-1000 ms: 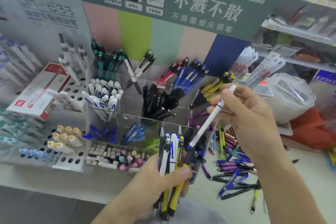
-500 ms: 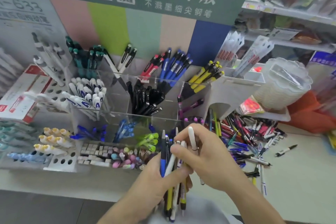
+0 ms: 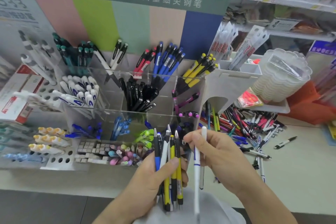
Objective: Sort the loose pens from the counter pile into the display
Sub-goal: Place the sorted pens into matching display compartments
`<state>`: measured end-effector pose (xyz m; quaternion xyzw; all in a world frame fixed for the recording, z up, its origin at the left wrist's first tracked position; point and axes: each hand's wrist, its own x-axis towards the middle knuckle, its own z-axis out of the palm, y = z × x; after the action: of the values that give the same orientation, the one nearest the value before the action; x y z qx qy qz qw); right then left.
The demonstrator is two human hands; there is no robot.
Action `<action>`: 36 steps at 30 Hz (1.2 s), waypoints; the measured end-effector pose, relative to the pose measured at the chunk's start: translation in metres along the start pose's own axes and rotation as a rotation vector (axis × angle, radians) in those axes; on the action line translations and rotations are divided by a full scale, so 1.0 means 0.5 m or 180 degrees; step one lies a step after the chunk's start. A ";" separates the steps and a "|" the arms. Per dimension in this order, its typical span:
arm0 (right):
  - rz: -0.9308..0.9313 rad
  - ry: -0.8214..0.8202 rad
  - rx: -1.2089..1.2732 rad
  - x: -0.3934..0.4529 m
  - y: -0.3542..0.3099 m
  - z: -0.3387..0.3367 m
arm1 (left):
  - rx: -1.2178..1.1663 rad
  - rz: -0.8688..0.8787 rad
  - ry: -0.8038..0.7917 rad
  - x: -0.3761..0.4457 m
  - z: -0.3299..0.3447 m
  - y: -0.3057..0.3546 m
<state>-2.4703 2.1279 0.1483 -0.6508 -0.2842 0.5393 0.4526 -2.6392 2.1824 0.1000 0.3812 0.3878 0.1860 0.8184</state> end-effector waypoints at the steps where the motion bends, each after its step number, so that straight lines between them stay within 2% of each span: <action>1: 0.0012 -0.0133 -0.0016 -0.007 0.003 0.002 | -0.0051 0.0011 -0.0012 -0.001 0.001 0.001; 5: -0.0296 -0.0770 -0.0323 -0.032 0.019 0.010 | 0.0220 0.0213 0.0120 -0.005 -0.005 0.000; 10: -0.0433 -0.1655 0.0938 -0.059 0.006 0.014 | 0.0060 0.0043 0.0207 -0.007 -0.017 -0.003; 11: -0.0602 -0.1558 0.0955 -0.059 0.000 0.013 | 0.0020 0.0024 0.0209 -0.006 -0.018 -0.003; 12: -0.0876 -0.1246 0.0744 -0.054 -0.009 0.006 | -0.0006 0.0021 0.0213 -0.004 -0.019 -0.004; 14: -0.1453 -0.0384 -0.0136 -0.037 -0.034 -0.022 | -0.0003 0.0024 0.0216 -0.002 -0.020 -0.005; 15: -0.1590 -0.0088 -0.0555 -0.030 -0.047 -0.039 | -0.0016 0.0033 0.0204 -0.001 -0.019 -0.004; 16: -0.1617 -0.0002 -0.0855 -0.024 -0.052 -0.052 | -0.0033 0.0041 0.0204 0.000 -0.021 -0.005; 18: -0.1396 -0.0404 -0.0859 -0.020 -0.039 -0.050 | 0.0010 0.0056 0.0230 0.004 -0.023 -0.006; 21: -0.0733 -0.1177 0.0310 -0.018 0.006 -0.014 | 0.0192 0.0121 0.0243 0.010 -0.025 -0.007; 24: -0.0122 -0.1398 0.0841 -0.018 0.048 0.006 | 0.0106 0.0155 0.0100 0.012 -0.023 -0.010; 26: 0.0036 -0.1593 0.1001 -0.028 0.062 0.009 | -0.0006 0.0153 0.0017 0.012 -0.022 -0.014; 28: 0.0105 -0.1441 0.1048 -0.036 0.044 0.006 | -0.0161 0.0061 -0.0095 0.007 -0.019 -0.011; 30: -0.0250 -0.0861 0.0317 -0.028 0.013 -0.002 | -0.0275 -0.0022 -0.0256 0.002 -0.014 -0.003; 32: -0.0875 -0.0353 -0.0860 -0.009 -0.011 -0.003 | -0.0358 -0.0079 -0.0441 -0.004 -0.008 0.005; 34: -0.1257 -0.0201 -0.1690 0.007 -0.020 0.007 | -0.0609 -0.0181 -0.0658 -0.005 -0.007 0.007; 36: -0.1323 -0.0238 -0.2173 0.019 -0.021 0.013 | -0.0997 -0.0330 -0.0968 0.000 -0.008 0.008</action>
<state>-2.4730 2.1423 0.1537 -0.6723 -0.5890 0.3341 0.2991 -2.6426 2.1869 0.1015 0.2526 0.2454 0.1420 0.9251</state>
